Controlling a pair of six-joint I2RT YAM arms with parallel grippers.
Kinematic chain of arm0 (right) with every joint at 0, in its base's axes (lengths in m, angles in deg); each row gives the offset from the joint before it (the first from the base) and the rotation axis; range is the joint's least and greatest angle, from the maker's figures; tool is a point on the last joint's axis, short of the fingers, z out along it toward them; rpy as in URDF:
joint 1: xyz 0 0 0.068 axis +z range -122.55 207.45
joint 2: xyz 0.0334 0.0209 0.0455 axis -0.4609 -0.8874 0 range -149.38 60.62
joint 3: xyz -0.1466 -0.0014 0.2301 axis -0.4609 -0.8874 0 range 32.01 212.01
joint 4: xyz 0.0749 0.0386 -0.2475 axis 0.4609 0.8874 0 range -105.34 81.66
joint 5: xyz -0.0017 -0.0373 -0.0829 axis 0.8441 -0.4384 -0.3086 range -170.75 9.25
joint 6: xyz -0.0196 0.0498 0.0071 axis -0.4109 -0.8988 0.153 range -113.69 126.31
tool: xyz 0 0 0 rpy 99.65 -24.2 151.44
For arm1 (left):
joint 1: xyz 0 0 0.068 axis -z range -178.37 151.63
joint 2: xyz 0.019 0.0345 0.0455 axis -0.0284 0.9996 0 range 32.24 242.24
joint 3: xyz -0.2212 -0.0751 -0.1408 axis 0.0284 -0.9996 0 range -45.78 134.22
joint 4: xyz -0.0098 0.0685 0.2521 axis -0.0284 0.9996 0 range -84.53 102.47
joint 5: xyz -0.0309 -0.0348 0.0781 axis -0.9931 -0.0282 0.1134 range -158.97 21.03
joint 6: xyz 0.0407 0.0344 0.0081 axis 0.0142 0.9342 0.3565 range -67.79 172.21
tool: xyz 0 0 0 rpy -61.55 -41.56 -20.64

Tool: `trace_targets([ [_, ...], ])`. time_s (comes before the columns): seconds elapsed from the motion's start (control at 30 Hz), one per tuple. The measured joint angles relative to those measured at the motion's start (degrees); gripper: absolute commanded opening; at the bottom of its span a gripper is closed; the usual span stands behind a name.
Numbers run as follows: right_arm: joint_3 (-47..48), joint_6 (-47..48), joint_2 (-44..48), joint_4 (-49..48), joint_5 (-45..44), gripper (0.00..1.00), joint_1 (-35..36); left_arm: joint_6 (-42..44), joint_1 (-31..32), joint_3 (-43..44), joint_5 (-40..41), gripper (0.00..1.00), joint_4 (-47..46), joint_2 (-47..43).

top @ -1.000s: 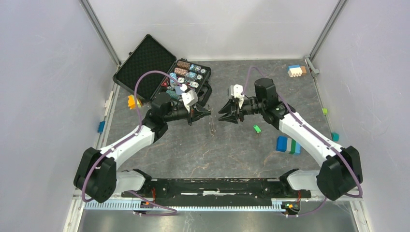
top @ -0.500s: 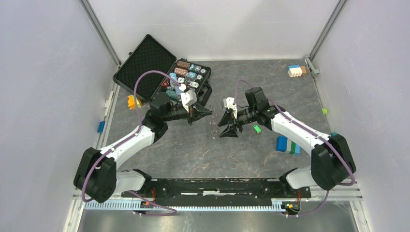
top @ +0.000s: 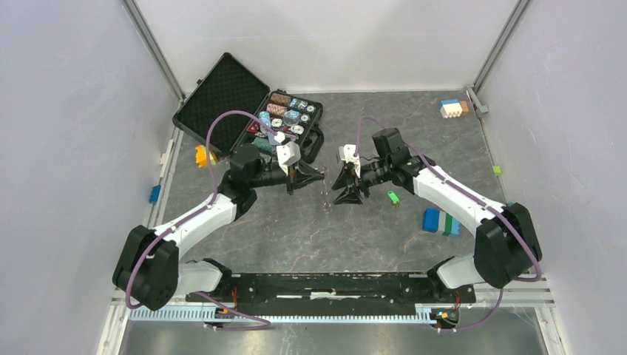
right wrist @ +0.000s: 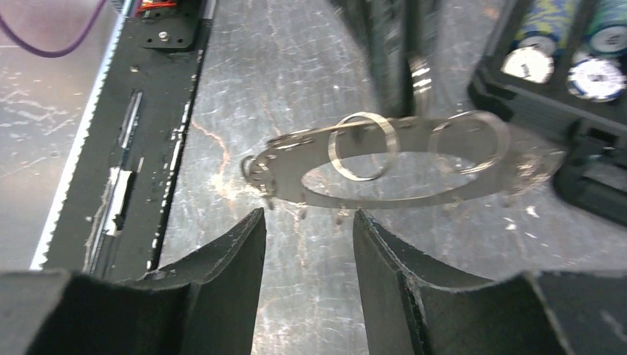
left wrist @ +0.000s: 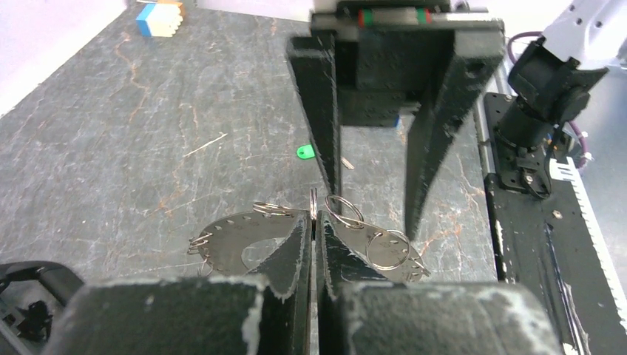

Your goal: Put the keys on the keyring

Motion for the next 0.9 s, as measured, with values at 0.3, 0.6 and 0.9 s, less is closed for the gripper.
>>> trace_targets([
  [0.3,6.01,1.77,5.68,1.18,-7.89,0.42,0.00,0.00,0.00,-3.93,-7.45,0.02,-5.60,0.00],
  [0.6,7.52,0.90,6.12,0.98,-6.95,0.38,0.44,0.02,0.11,-4.26,-10.54,0.02,-7.04,0.02],
  [0.9,3.26,2.40,6.14,2.60,-3.74,0.42,0.76,0.39,0.11,-4.26,-10.19,0.02,-7.17,0.02],
])
